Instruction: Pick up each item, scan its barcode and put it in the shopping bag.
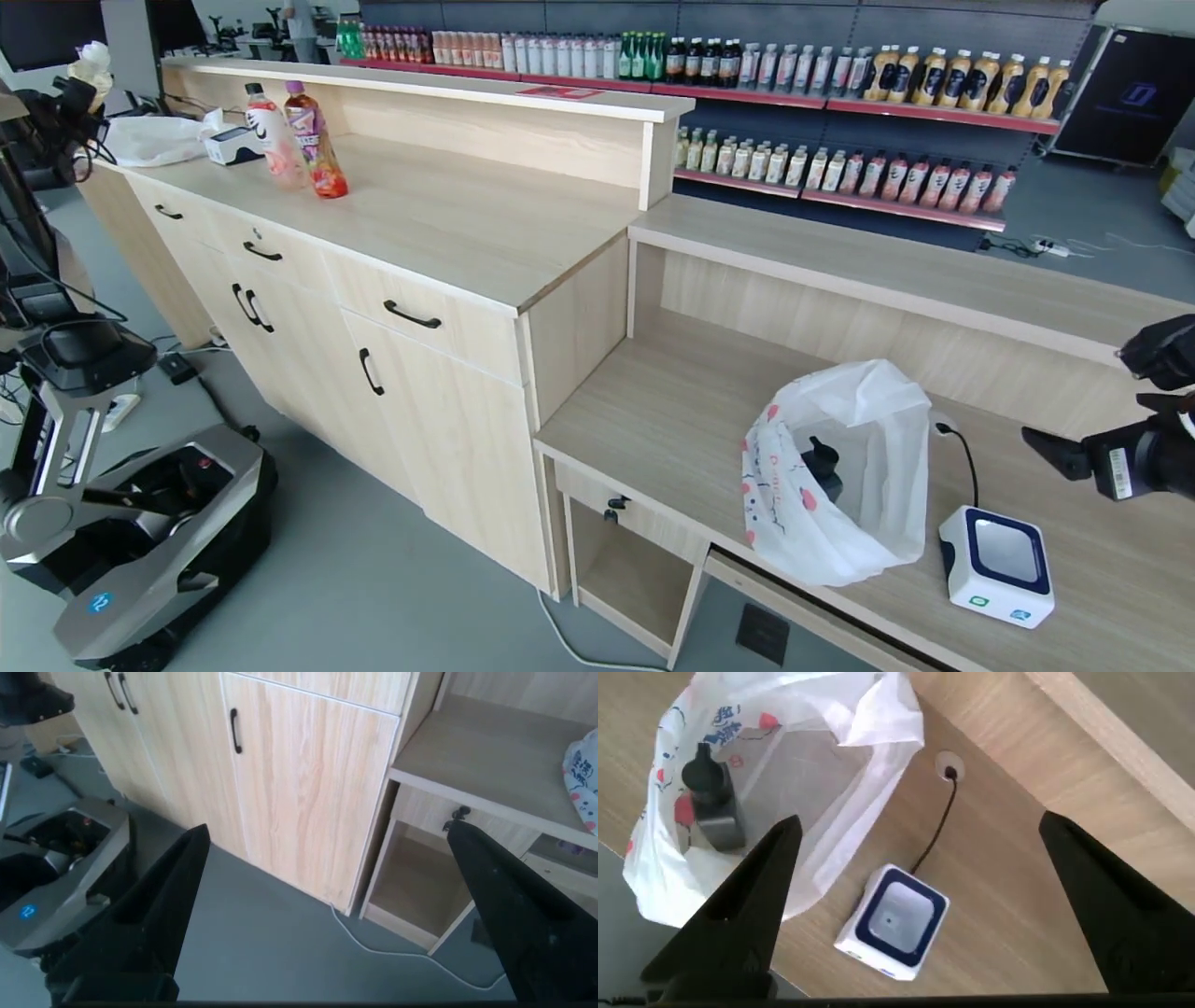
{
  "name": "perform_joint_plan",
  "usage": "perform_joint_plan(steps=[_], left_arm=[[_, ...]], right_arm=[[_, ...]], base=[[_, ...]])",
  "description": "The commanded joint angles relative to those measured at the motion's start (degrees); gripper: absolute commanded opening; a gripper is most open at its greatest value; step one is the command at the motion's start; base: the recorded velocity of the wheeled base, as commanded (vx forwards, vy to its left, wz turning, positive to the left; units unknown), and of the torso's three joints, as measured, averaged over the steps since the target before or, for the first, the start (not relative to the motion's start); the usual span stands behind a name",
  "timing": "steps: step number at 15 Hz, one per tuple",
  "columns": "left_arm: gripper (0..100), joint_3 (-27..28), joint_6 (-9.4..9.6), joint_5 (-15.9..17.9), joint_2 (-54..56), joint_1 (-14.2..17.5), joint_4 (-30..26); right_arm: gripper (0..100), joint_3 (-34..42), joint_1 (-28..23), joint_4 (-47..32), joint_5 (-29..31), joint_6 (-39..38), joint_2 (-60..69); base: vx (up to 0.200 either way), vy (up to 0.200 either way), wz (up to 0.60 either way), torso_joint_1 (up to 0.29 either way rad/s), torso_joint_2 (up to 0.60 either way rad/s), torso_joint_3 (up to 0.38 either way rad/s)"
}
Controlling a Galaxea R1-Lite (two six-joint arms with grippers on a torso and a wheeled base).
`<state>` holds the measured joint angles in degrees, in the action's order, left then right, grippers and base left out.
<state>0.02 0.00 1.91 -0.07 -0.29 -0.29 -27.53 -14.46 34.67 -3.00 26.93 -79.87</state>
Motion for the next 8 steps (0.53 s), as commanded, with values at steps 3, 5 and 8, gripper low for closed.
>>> perform_joint_plan(steps=[3, 5, 8], left_arm=[[100, 0.0, 0.00, 0.0, 0.0, 0.1, 0.0], [100, 0.0, 0.00, 0.0, 0.0, 0.0, 0.0], [100, 0.0, 0.00, 0.0, 0.0, 0.0, 0.0]], right_arm=[[100, 4.8, -19.3, -11.9, 7.8, 0.8, 17.7], [100, 4.9, -23.0, -18.8, 9.8, -3.3, 16.7], [100, 4.9, -25.4, -10.7, 10.2, -4.7, 7.3]], base=[[0.000, 0.000, -0.60, 0.006, 0.00, 0.002], [0.000, 0.000, -0.60, -0.007, 0.00, 0.010], [0.000, 0.000, -0.60, 0.002, 0.00, 0.002]])
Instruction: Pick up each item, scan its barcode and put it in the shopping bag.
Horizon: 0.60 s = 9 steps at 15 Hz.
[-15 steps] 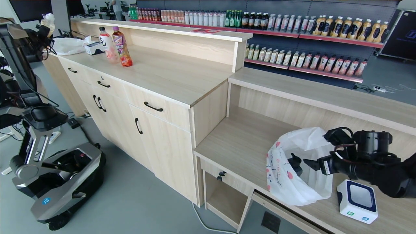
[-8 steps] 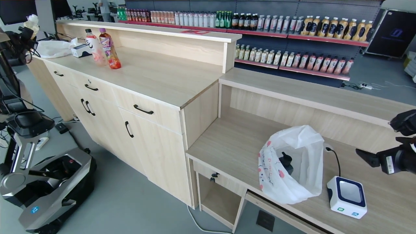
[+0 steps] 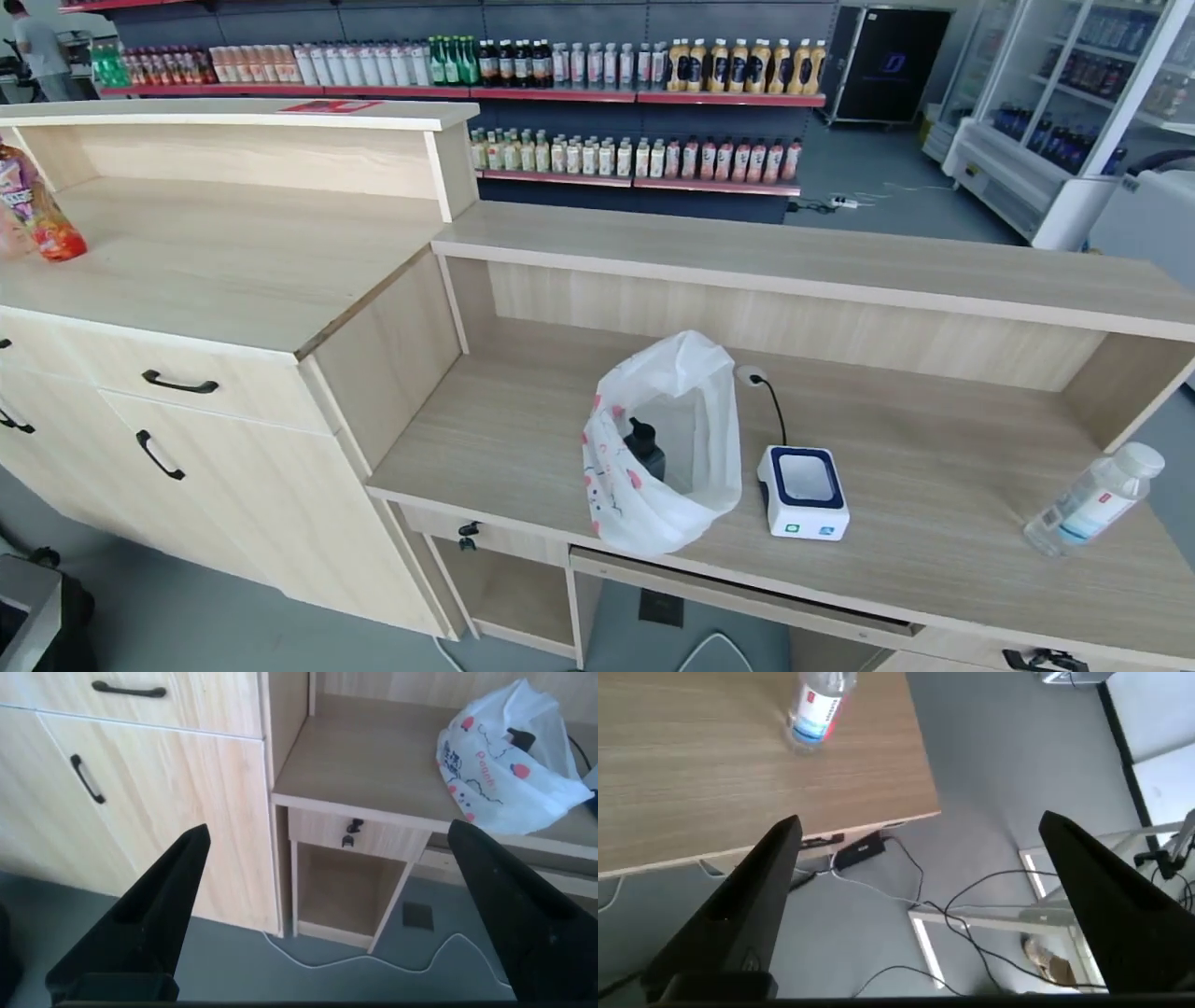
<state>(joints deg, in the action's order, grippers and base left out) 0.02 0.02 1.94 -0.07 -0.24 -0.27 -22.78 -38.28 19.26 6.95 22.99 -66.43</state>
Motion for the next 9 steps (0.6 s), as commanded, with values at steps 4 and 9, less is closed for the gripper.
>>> perform_joint_plan(steps=[4, 9], left_arm=[[100, 0.0, -0.02, 0.0, 0.0, 0.0, 0.0], [100, 0.0, -0.02, 0.0, 0.0, 0.0, 0.0]], right_arm=[[100, -1.6, -3.8, 24.7, -6.1, -0.9, -25.7], [100, -2.0, -8.0, 29.0, -27.5, 5.0, -34.6]], base=[[0.000, 0.000, 0.00, 0.000, 0.00, 0.000], [0.000, 0.000, 0.00, 0.000, 0.00, 0.000]])
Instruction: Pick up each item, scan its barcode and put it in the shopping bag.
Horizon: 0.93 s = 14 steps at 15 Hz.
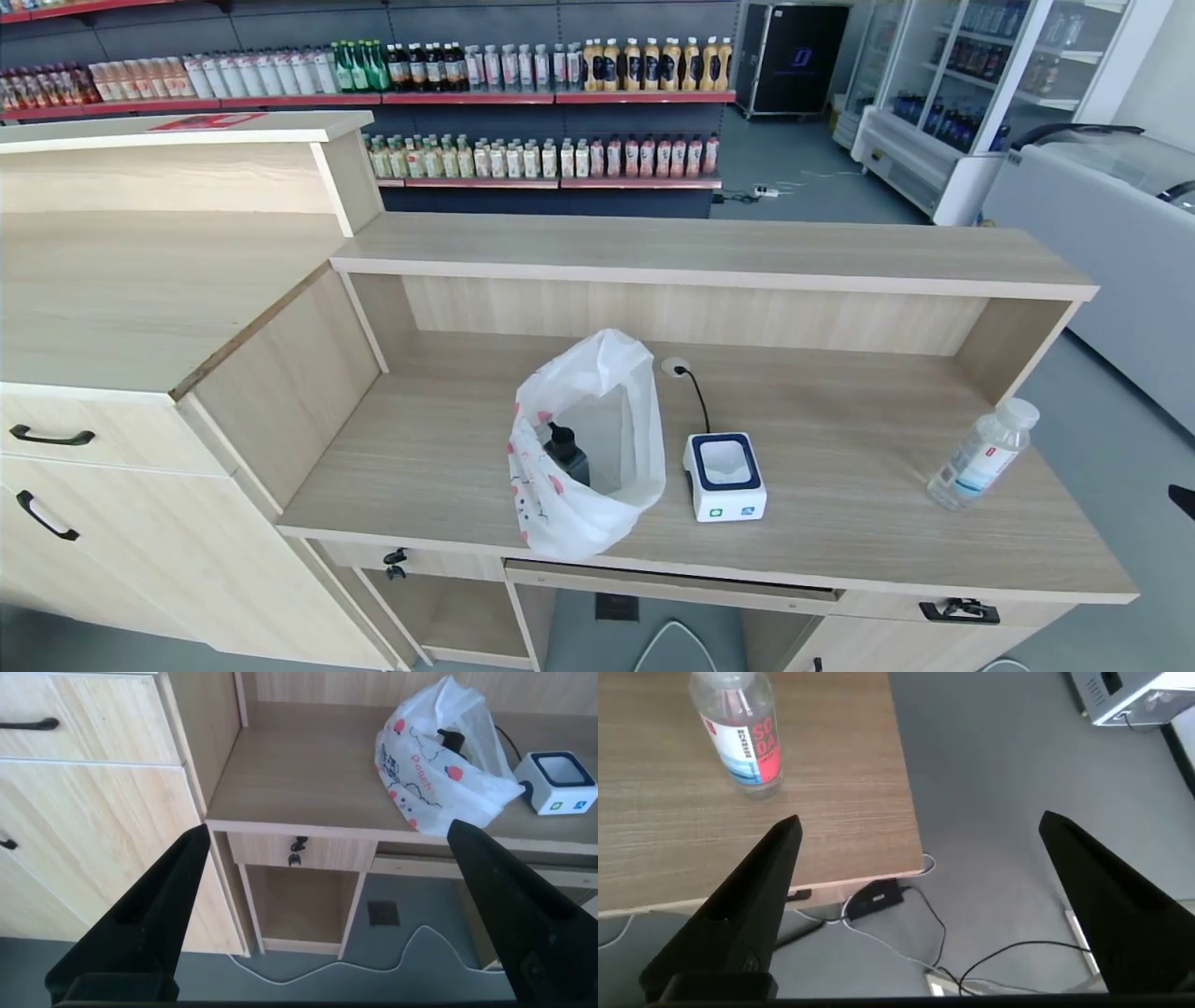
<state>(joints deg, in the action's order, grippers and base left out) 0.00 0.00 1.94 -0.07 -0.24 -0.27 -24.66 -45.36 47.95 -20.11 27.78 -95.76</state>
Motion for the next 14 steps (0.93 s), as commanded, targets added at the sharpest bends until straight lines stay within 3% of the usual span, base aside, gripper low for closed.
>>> perform_joint_plan(steps=[1, 3, 6, 8, 14], left_arm=[[100, 0.0, 0.00, 0.0, 0.0, 0.1, 0.0], [100, 0.0, 0.00, 0.0, 0.0, 0.1, 0.0], [100, 0.0, 0.00, 0.0, 0.0, 0.1, 0.0], [100, 0.0, 0.00, 0.0, 0.0, 0.1, 0.0], [100, 0.0, 0.00, 0.0, 0.0, 0.0, 0.0]], right_arm=[[100, 0.0, -1.4, 0.5, -0.6, 0.3, -5.9], [100, 0.2, -3.3, 1.5, -1.9, 0.3, -7.8], [100, -0.2, -6.3, 6.2, -10.9, 0.3, -11.8], [100, -0.7, -6.3, 8.7, -13.5, 0.0, -14.0], [100, -4.3, -4.7, 15.3, -14.3, 0.0, -22.1]], base=[[0.000, 0.000, 0.00, 0.000, 0.00, 0.000], [0.000, 0.000, 0.00, 0.000, 0.00, 0.000], [0.000, 0.000, 0.00, 0.000, 0.00, 0.000], [0.000, 0.000, 0.00, 0.000, 0.00, 0.000], [0.000, 0.000, 0.00, 0.000, 0.00, 0.000]])
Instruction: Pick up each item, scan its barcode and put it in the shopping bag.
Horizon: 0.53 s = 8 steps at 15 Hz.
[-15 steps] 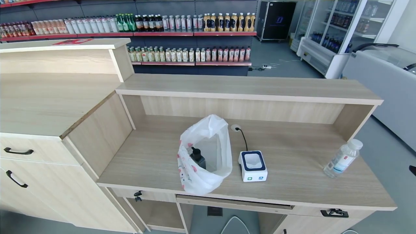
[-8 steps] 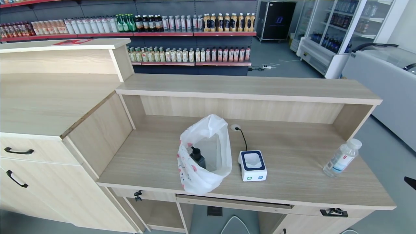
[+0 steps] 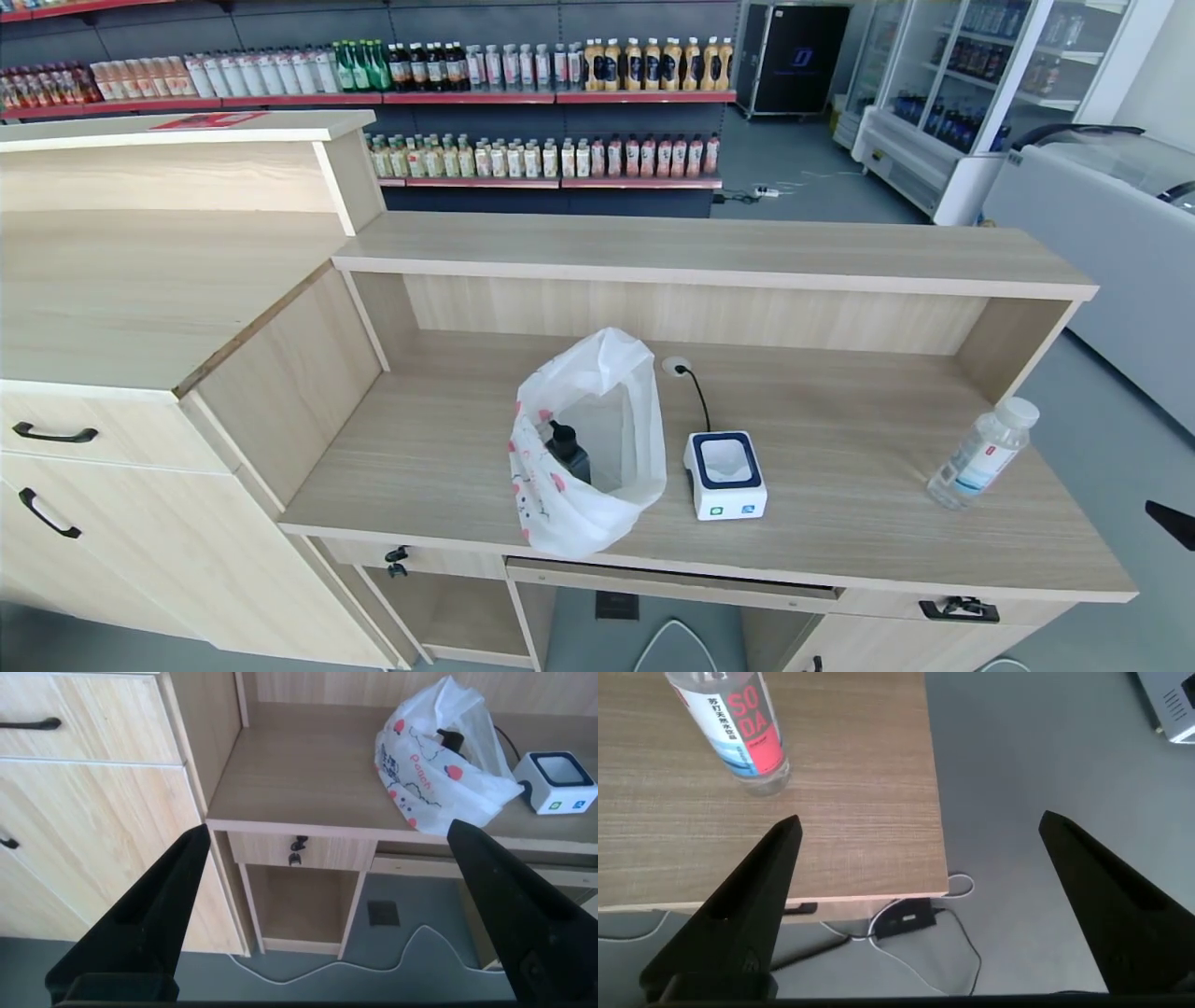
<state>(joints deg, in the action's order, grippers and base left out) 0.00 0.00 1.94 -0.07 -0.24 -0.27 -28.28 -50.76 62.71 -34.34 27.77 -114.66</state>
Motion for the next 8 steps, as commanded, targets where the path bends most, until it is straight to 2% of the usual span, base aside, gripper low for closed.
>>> perform_joint_plan(steps=[1, 8], left_arm=[[100, 0.0, 0.00, 0.0, 0.0, 0.1, 0.0], [100, 0.0, 0.00, 0.0, 0.0, 0.1, 0.0]], right_arm=[[100, -1.6, 1.8, 1.1, 0.0, 0.0, -4.4], [100, -6.9, 10.5, 7.1, 0.0, 0.0, -11.3]], base=[[0.000, 0.000, 0.00, 0.000, 0.00, 0.000], [0.000, 0.000, 0.00, 0.000, 0.00, 0.000]])
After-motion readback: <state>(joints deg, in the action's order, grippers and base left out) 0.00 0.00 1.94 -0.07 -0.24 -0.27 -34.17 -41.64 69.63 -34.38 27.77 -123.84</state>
